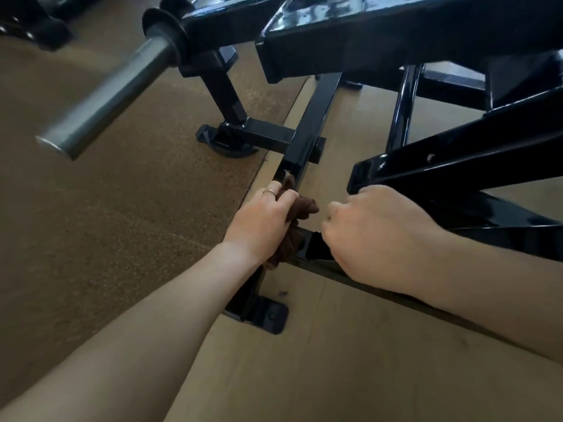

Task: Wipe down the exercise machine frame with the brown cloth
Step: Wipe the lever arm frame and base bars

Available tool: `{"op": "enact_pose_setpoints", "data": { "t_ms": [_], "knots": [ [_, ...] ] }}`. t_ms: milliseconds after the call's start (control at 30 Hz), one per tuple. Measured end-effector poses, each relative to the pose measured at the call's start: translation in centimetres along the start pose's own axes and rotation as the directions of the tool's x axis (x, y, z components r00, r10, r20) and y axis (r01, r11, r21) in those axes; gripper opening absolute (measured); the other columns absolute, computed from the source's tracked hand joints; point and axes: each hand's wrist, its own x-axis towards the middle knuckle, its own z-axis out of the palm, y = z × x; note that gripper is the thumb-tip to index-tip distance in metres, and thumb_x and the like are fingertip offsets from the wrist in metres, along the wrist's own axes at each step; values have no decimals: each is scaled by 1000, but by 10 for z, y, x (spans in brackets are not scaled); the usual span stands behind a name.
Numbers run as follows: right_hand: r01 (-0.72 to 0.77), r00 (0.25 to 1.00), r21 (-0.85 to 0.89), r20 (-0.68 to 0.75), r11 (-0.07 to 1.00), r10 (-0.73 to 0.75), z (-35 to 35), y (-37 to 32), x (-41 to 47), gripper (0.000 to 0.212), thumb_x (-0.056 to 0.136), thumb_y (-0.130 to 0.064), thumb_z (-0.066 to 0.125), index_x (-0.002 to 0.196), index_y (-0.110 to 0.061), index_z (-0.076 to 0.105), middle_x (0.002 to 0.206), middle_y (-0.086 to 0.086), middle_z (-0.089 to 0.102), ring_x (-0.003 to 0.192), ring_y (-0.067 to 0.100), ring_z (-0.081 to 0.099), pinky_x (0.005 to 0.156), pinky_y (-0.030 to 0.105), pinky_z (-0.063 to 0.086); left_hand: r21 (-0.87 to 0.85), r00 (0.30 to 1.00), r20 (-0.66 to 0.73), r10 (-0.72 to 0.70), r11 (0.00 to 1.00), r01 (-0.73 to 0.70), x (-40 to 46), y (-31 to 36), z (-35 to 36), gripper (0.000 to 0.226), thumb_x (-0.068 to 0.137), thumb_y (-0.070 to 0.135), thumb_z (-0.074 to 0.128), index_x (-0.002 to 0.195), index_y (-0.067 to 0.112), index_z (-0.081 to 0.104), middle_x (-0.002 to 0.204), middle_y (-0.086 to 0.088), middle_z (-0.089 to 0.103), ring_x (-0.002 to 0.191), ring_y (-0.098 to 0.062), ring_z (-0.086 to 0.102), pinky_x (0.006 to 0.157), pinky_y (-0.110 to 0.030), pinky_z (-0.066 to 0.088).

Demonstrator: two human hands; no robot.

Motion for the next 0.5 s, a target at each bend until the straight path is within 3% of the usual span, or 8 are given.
{"op": "enact_pose_setpoints", "data": {
  "t_ms": [133,300,500],
  "knots": [
    [16,996,53,-87,998,-12,2,-2,-4,19,104,-27,50,112,-12,57,93,4,57,75,19,56,71,36,52,31,997,21,-76,997,75,26,-1,-1,35,100,21,61,134,19,52,138,-12,47,122,-29,50,92,-45,56],
    [-94,983,128,-147,987,112,5,-6,-4,11,93,-22,68,86,-13,65,74,3,57,61,19,48,57,33,44,78,990,75,-121,990,115,59,0,8,45,96,19,66,136,21,46,140,-13,42,127,-30,43,95,-47,55],
    [-78,978,144,-180,986,104,9,-2,-4,16,73,-11,79,70,-11,63,63,5,52,55,19,31,49,32,38,3,985,39,-170,985,170,95,1,20,39,100,19,62,137,20,49,147,-15,40,131,-32,39,99,-47,53]
  ]
}}
